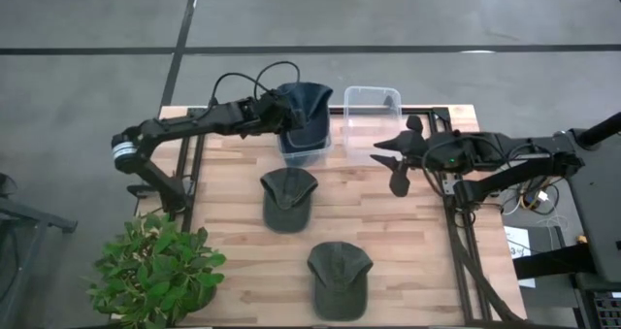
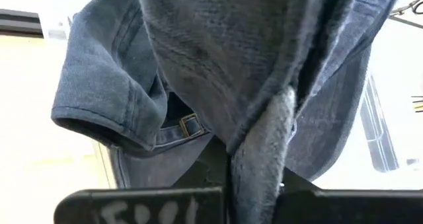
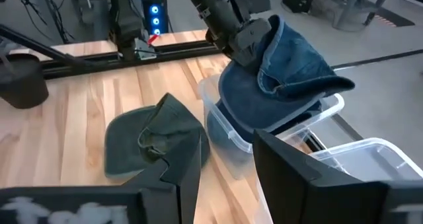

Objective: Pick & Place hat
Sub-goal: Put the blue cap into the left transparent bin

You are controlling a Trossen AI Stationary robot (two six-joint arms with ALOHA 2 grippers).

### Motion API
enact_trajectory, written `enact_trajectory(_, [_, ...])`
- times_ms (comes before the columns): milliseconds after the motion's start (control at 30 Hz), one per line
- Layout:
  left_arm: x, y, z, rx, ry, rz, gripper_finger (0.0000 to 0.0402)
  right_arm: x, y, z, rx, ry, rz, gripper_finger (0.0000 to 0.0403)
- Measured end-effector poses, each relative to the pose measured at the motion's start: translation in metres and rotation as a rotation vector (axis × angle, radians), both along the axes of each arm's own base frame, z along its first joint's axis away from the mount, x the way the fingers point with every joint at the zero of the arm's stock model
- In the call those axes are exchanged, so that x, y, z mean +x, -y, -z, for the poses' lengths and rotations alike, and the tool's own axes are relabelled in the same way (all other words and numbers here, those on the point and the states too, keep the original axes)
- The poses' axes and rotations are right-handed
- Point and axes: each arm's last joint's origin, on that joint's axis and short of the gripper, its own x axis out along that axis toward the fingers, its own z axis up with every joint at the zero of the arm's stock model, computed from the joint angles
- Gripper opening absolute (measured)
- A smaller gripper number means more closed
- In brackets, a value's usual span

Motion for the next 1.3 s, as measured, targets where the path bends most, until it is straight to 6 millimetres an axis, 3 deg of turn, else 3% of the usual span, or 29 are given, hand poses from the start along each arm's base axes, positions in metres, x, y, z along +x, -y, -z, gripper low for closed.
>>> enact_trajectory(500, [-0.0013, -0.0025, -0.0004, -0.008, 0.023, -0.062, 0.0035, -0.0030, 0.0002, 0.0062, -0.024, -0.012, -0.017, 0.0118])
enact_trajectory(1167, [-0.0024, -0.0039, -0.0006, 0.015, 0.017, -0.107, 0.0037, -0.0034, 0.0002, 0.0060, -0.073, -0.030, -0.043, 0.0131])
enact_trajectory(1300, [-0.0019, -0.0037, 0.0000, 0.005, 0.020, -0.098, 0.0058, -0.0033, -0.0001, 0.0061, -0.081, -0.034, -0.059, 0.0125])
